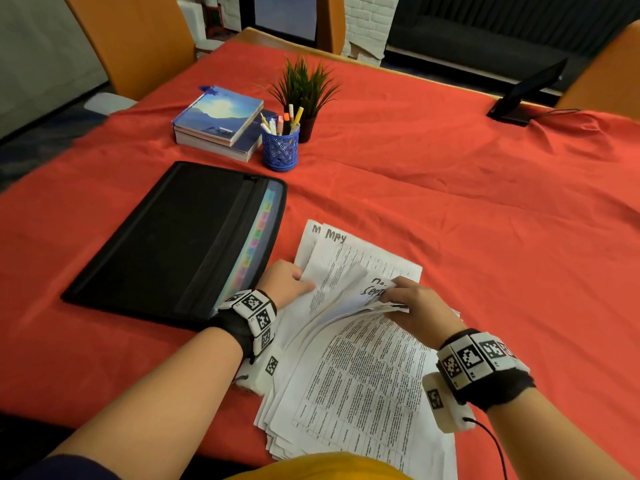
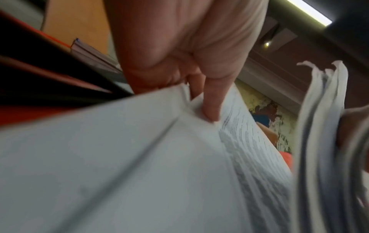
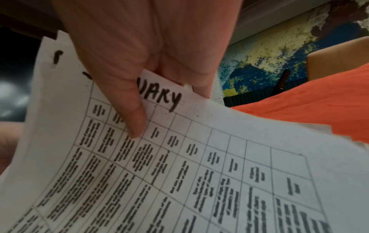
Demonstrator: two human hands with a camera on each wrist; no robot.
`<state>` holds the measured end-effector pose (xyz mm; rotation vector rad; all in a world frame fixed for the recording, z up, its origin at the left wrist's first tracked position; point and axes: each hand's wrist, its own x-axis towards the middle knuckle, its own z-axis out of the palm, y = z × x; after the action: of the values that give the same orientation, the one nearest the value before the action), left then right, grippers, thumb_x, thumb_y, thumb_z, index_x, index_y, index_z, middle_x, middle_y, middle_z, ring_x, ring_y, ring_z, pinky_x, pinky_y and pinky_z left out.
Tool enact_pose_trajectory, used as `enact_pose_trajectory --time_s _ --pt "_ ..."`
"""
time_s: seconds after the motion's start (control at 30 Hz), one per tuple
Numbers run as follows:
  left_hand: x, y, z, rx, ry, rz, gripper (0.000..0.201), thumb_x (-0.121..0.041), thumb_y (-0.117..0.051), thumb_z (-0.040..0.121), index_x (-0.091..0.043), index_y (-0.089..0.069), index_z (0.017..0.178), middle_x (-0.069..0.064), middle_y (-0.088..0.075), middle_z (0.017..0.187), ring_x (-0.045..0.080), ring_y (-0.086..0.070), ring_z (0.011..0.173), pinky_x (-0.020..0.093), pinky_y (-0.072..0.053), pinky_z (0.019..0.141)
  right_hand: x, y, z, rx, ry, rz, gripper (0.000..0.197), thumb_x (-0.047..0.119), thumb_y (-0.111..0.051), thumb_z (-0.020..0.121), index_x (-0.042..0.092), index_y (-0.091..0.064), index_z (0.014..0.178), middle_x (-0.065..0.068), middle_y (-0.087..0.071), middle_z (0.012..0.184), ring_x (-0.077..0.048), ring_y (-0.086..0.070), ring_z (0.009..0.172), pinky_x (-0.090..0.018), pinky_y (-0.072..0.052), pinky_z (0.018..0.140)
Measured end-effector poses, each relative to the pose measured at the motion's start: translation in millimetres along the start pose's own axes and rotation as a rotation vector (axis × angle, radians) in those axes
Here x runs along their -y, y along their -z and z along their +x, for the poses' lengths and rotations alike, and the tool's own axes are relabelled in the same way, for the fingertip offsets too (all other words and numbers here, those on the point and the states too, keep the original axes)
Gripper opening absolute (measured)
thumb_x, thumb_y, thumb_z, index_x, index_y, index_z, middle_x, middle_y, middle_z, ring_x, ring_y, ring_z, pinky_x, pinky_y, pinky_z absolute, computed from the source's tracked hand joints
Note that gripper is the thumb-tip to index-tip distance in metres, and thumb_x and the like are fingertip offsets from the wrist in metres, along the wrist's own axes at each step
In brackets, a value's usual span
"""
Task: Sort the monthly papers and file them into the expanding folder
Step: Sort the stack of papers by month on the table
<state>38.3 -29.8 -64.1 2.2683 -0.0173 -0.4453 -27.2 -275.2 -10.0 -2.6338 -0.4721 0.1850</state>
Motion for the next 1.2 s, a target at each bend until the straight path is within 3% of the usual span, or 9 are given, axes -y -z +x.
enact_pose_trajectory --time_s 0.17,0.33,0.5,0.67,0.8,0.87,1.03,1.1,1.2 --pt "-27 45 1 -0.257 -0.106 -0.080 0.020 -0.019 -0.068 0.082 0.000 -0.070 0.079 0.018 -0.066 0.076 0.024 -0.059 0.071 0.028 -0.045 0.067 3 5 26 0.062 0.081 -0.076 0.017 0.002 -0.069 0.075 0.007 -0.069 0.091 -0.004 -0.060 0.091 -0.017 -0.052 0.083 -0.023 -0.038 0.072" --pt "-52 93 -5 -0.481 -0.245 -0.199 0.027 -0.024 -0.063 0.086 0.002 -0.062 0.079 0.015 -0.058 0.069 0.017 -0.047 0.065 0.032 -0.043 0.060 3 -2 57 0.099 0.045 -0.116 0.016 0.002 -0.068 0.075 0.004 -0.070 0.091 -0.012 -0.061 0.096 -0.028 -0.057 0.093 -0.030 -0.043 0.082" --pt "-84 147 -16 -0.643 -0.416 -0.207 0.028 -0.026 -0.059 0.088 0.002 -0.063 0.091 0.013 -0.064 0.084 0.023 -0.055 0.073 0.031 -0.045 0.068 0 -2 56 0.050 -0.023 -0.190 0.018 0.015 -0.070 0.077 0.012 -0.071 0.096 -0.015 -0.044 0.136 -0.031 -0.039 0.127 -0.047 -0.032 0.103" --pt "-109 184 -32 -0.702 -0.463 -0.299 0.010 -0.017 -0.061 0.088 -0.025 -0.062 0.083 0.001 -0.064 0.093 0.015 -0.060 0.090 0.030 -0.050 0.082 18 42 19 0.167 -0.071 -0.100 0.013 0.011 -0.065 0.081 0.010 -0.068 0.094 -0.005 -0.068 0.087 -0.018 -0.061 0.081 -0.028 -0.042 0.070" --pt "-111 173 -30 -0.619 -0.395 -0.473 0.021 -0.013 -0.062 0.087 -0.009 -0.065 0.108 0.004 -0.067 0.106 0.019 -0.065 0.098 0.036 -0.054 0.087 35 98 -22 0.210 -0.143 -0.041 0.016 0.011 -0.073 0.075 0.023 -0.069 0.085 0.017 -0.062 0.064 0.006 -0.054 0.066 -0.018 -0.040 0.064" --pt "-105 150 -26 -0.508 -0.340 -0.545 0.024 -0.013 -0.063 0.087 -0.003 -0.065 0.109 0.010 -0.068 0.107 0.023 -0.065 0.096 0.043 -0.053 0.089 50 131 -41 0.244 -0.183 -0.013 0.022 0.016 -0.075 0.074 0.036 -0.067 0.078 0.024 -0.065 0.065 0.012 -0.056 0.064 -0.014 -0.043 0.066" --pt "-75 58 -32 -0.229 -0.180 -0.583 0.013 -0.009 -0.064 0.085 -0.008 -0.065 0.098 0.013 -0.066 0.097 0.022 -0.060 0.090 0.042 -0.050 0.083 78 189 -59 0.309 -0.241 0.088 0.013 0.016 -0.076 0.072 0.024 -0.074 0.081 0.007 -0.074 0.079 -0.010 -0.069 0.078 -0.028 -0.053 0.078" --pt "-53 24 -32 -0.120 -0.157 -0.500 0.021 -0.018 -0.067 0.075 -0.011 -0.064 0.094 0.013 -0.065 0.095 0.022 -0.059 0.088 0.047 -0.050 0.084 80 188 -48 0.299 -0.275 0.055 0.011 0.016 -0.076 0.072 0.026 -0.072 0.077 0.009 -0.073 0.075 -0.008 -0.069 0.073 -0.027 -0.054 0.075" --pt "-33 -5 -40 0.026 -0.129 -0.439 0.032 -0.006 -0.063 0.081 -0.010 -0.055 0.111 0.011 -0.062 0.109 0.029 -0.061 0.103 0.041 -0.048 0.089 71 159 -17 0.317 -0.318 -0.073 0.015 0.018 -0.078 0.070 0.026 -0.067 0.076 0.010 -0.070 0.070 -0.012 -0.067 0.075 -0.029 -0.051 0.076"
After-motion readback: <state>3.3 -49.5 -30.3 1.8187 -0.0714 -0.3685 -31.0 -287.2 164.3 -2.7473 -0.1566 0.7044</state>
